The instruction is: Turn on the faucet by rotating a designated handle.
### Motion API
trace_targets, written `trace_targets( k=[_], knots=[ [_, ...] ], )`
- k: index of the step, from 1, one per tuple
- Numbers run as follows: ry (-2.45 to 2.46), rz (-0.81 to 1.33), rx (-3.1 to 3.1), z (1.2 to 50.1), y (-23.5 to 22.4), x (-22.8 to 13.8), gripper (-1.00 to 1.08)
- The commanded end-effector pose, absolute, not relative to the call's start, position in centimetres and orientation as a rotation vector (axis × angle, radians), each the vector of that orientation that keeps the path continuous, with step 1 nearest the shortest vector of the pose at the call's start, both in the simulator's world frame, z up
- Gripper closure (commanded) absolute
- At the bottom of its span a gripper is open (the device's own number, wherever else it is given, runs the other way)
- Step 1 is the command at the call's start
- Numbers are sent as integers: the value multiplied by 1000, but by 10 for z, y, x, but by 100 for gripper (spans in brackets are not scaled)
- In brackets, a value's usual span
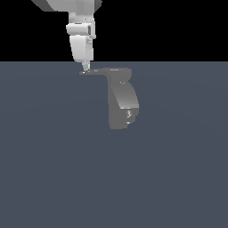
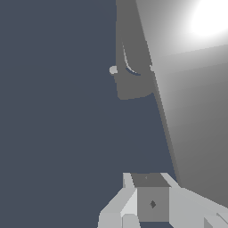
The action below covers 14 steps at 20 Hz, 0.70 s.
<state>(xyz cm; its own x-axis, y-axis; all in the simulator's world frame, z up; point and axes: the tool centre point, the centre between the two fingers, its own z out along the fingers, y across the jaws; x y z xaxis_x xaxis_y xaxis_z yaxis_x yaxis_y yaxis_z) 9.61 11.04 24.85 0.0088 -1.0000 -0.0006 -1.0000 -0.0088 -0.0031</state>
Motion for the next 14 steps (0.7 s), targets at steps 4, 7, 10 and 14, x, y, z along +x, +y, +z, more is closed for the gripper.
trace_targets(
  k=[4, 7, 10, 14],
  knots=[
    [2213, -1, -2231, 248, 111, 81, 108],
    [2213, 0, -2231, 248, 111, 73, 108],
    [2213, 0, -2231, 248, 111, 65, 108],
    [2213, 0, -2231, 248, 112, 54, 108]
  ],
)
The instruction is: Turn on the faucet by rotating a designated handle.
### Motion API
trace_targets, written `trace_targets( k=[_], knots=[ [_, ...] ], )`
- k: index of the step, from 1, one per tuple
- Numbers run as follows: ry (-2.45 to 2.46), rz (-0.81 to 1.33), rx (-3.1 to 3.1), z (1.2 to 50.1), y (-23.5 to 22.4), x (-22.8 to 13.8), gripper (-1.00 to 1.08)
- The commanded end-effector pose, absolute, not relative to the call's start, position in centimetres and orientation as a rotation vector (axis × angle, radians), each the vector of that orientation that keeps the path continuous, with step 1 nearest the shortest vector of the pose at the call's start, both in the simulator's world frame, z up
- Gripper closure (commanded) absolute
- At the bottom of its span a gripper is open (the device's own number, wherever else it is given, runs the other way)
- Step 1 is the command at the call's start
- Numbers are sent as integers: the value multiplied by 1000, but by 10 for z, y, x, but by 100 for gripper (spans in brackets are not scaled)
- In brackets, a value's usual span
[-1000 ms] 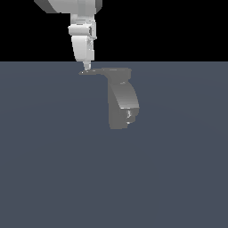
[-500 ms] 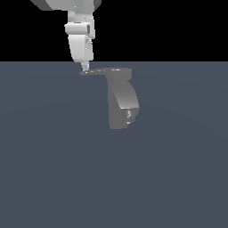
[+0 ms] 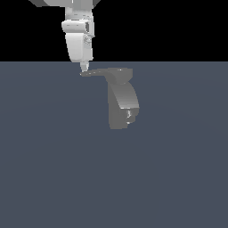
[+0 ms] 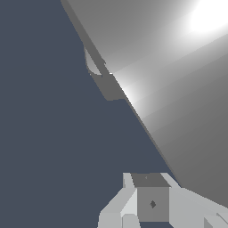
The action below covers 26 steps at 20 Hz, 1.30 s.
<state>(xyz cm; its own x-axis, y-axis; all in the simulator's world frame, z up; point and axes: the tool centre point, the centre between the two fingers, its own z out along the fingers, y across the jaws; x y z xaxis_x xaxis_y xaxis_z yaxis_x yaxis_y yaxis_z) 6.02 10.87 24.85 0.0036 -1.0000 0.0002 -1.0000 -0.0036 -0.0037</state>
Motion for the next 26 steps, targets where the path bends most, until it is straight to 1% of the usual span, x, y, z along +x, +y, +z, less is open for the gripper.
trace_targets(
  k=[1, 10, 12, 26],
  knots=[
    [2213, 0, -2231, 248, 112, 51, 108],
    [2213, 0, -2230, 249, 113, 25, 108],
    [2213, -2, -2227, 248, 112, 29, 108],
    [2213, -1, -2228, 248, 84, -4, 108]
  ],
)
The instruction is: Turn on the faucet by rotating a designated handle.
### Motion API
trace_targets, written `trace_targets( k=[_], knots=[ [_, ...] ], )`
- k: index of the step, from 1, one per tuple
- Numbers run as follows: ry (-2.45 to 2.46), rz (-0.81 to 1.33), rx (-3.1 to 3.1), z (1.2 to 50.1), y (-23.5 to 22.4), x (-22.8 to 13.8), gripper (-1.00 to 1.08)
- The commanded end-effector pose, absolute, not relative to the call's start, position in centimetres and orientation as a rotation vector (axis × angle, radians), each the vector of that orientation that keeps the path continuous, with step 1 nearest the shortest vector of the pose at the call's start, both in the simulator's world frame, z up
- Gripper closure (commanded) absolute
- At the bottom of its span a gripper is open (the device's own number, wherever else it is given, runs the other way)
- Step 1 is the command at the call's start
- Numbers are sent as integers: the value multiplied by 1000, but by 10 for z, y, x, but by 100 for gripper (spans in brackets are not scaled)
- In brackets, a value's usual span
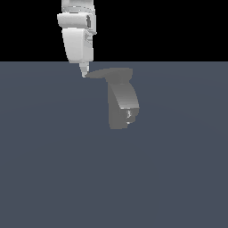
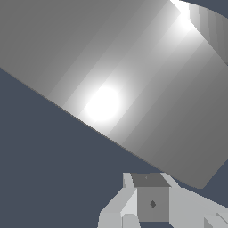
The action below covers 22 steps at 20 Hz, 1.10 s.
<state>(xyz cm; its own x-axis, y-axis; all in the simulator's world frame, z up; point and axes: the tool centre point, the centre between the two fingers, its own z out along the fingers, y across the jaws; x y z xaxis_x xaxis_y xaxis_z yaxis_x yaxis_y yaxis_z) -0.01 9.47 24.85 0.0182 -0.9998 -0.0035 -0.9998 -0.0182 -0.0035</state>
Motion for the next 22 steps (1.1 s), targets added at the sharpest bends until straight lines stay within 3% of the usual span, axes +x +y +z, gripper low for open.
trace_targets(
  k=[1, 22],
  knots=[
    [2213, -1, -2228, 249, 82, -6, 108],
    [2213, 0, -2230, 249, 40, -56, 108]
  ],
)
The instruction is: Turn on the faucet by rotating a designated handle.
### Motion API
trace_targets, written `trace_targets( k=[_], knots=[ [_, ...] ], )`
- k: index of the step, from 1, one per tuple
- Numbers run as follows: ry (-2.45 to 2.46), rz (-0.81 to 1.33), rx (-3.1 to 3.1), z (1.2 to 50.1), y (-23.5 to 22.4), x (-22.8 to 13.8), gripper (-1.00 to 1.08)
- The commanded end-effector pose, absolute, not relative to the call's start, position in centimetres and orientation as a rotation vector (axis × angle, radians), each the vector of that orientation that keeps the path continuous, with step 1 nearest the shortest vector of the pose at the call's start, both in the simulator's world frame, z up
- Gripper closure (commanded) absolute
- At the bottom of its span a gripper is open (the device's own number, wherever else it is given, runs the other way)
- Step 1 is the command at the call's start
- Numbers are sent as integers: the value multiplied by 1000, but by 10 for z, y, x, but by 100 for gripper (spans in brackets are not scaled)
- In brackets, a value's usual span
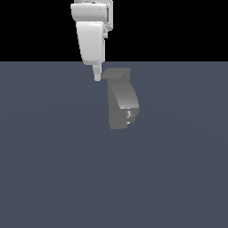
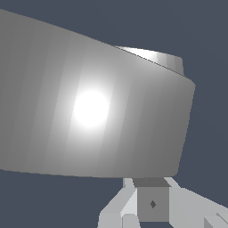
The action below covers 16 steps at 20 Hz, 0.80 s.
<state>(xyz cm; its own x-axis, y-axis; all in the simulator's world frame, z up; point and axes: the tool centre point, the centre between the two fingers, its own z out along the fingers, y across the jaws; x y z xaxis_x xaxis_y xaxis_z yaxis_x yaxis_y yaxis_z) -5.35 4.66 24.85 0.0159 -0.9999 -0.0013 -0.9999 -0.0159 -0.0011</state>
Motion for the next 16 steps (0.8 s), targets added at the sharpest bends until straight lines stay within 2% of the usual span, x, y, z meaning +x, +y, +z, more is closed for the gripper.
trace_targets(
  k=[1, 16],
  knots=[
    [2202, 0, -2238, 248, 47, -54, 108],
    [2211, 0, -2232, 249, -47, -59, 108]
  ],
)
